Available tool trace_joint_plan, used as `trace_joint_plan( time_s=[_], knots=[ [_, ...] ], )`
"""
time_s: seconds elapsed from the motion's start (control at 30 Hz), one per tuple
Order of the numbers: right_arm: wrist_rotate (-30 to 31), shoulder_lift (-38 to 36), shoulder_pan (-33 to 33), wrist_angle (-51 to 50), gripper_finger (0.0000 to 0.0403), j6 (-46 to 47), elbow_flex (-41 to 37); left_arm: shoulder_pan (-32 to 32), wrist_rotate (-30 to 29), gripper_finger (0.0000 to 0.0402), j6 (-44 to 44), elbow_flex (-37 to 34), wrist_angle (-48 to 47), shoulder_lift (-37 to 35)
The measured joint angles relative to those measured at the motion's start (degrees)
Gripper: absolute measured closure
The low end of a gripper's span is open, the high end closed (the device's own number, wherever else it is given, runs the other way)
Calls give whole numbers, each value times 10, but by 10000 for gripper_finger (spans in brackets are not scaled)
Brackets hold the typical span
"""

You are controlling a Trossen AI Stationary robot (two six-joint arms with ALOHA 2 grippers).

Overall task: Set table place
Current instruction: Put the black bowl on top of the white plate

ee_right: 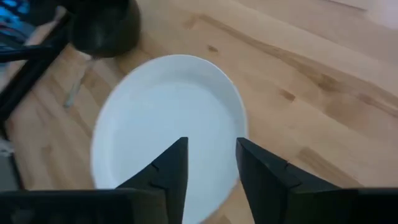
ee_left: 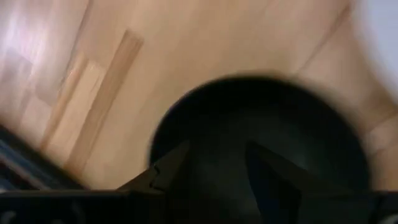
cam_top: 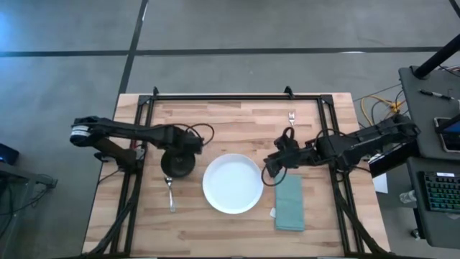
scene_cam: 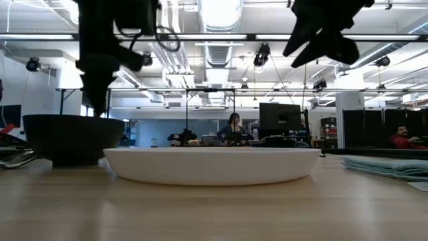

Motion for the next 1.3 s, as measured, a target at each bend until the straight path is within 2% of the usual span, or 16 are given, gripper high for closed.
trace_joint_plan(
  time_s=[0.23,0.43,0.77,1.07,1.3],
  knots=[
    [-50,0,-32,37,252,-42,0,50,26,265,72,-41,4,-34],
    [-98,0,-68,37,230,-63,0,70,75,265,61,-43,3,-42],
    [-176,0,-119,57,204,-75,0,73,70,265,41,-43,-28,-42],
    [-183,0,-123,80,204,-69,0,75,56,265,24,-42,-46,-60],
    [-182,0,-123,80,204,-62,0,88,55,265,24,-81,-40,-45]
  ],
)
